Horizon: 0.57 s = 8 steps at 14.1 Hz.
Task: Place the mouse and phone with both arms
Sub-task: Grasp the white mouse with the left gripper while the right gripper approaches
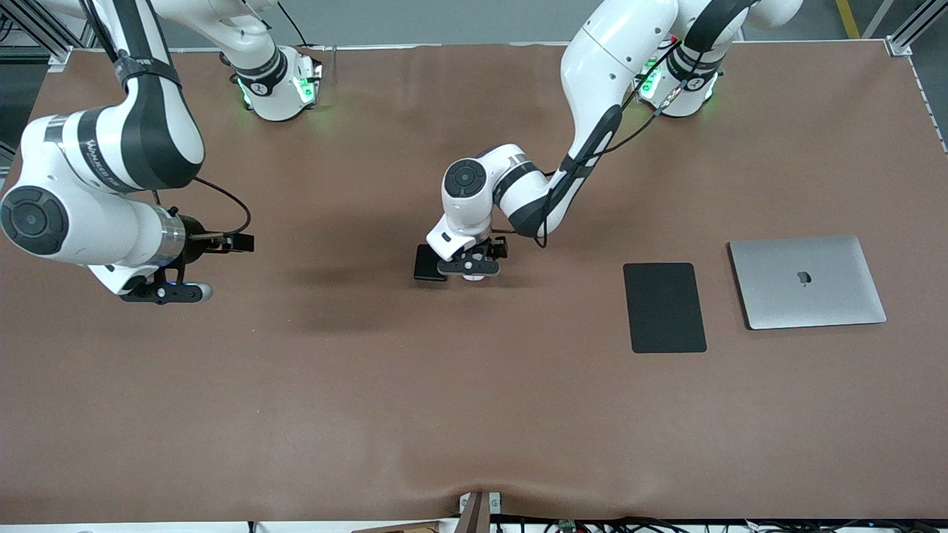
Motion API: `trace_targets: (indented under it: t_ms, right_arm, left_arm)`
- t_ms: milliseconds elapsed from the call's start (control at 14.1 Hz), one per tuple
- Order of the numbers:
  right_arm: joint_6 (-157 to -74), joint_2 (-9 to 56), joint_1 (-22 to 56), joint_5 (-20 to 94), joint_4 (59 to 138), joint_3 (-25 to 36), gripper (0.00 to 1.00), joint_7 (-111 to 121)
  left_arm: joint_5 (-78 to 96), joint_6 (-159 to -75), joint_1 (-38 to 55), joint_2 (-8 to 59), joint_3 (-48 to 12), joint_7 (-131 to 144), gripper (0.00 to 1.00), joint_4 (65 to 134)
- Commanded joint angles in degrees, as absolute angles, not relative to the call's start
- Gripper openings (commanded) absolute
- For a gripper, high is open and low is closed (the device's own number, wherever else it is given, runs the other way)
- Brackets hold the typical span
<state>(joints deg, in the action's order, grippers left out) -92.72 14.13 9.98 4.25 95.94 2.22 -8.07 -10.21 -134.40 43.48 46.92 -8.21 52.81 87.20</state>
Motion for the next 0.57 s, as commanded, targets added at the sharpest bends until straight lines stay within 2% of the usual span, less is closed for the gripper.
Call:
trace_targets:
  t_ms: [0,142,213,496]
  right_arm:
    - [-93.51,14.24,11.60,5.10,96.50,2.46,1.00,-10.89]
    - [-93.60,14.24,12.13,5.10,96.50,2.46,1.00,-11.60]
    - [-93.60,14.67,12.22,5.10,96.42,2.46,1.00,-11.60]
    - [-94.13,15.03,12.92,5.45,96.50,2.46,1.00,-11.69]
  left_arm:
    - [-12.04,-135.09,44.03,48.43,-7.91,55.11,1.00,85.61]
    - [-11.95,-135.09,44.12,48.86,-7.82,55.54,1.00,85.61]
    - [-12.04,-135.09,44.21,49.13,-7.82,56.68,0.94,85.61]
    - [-12.22,-135.09,44.47,49.22,-7.82,56.87,0.36,85.61]
